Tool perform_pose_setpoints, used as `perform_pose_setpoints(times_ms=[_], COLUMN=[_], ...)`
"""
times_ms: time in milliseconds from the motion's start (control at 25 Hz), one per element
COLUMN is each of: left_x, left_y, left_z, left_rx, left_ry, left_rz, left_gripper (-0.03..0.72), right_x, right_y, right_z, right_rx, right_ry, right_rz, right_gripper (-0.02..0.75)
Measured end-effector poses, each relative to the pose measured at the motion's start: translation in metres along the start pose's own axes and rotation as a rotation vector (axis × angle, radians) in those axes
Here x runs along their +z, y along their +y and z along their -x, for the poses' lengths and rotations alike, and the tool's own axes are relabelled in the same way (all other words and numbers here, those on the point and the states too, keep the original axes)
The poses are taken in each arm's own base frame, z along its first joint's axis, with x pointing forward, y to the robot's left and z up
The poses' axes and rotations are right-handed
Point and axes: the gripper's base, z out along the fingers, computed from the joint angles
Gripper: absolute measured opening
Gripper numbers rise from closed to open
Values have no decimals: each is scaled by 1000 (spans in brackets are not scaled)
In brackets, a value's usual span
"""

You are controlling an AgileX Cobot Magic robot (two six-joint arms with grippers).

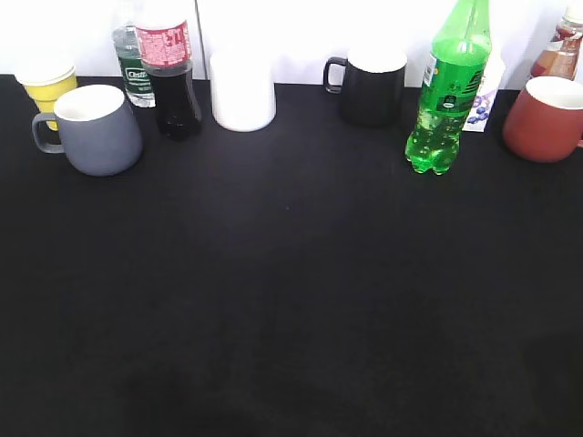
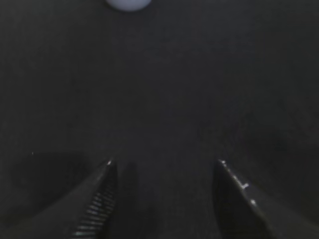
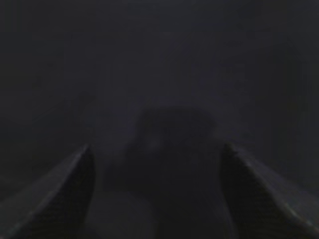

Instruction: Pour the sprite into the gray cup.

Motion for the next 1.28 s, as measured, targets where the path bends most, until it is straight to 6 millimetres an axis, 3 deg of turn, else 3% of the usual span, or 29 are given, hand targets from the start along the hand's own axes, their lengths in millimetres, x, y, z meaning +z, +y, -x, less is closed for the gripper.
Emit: perform_pose_setpoints(times_ms=[160,360,560,680,1160,1280], left_x=[0,0,0,0,0,-8], left_y=[0,0,0,0,0,0], left_z=[0,0,0,0,0,-5], left_rx=[3,3,3,3,1,-43], left_ry=[-8,-8,-8,-9,-8,-78], left_rz=[0,0,0,1,2,71], left_gripper=[458,458,458,458,458,458], right_x=[-4,10,0,3,2,-12], right_y=[-3,-1,-1,-4,-4,-8], right_z=[0,1,1,-15,-16,-22], right_rx=[-11,15,17,1,3,102], right_ry=[-49,-156,-61,86,85,-16], right_rz=[-31,-5,-5,-37,-39,-168], right_gripper=[591,591,591,591,591,591])
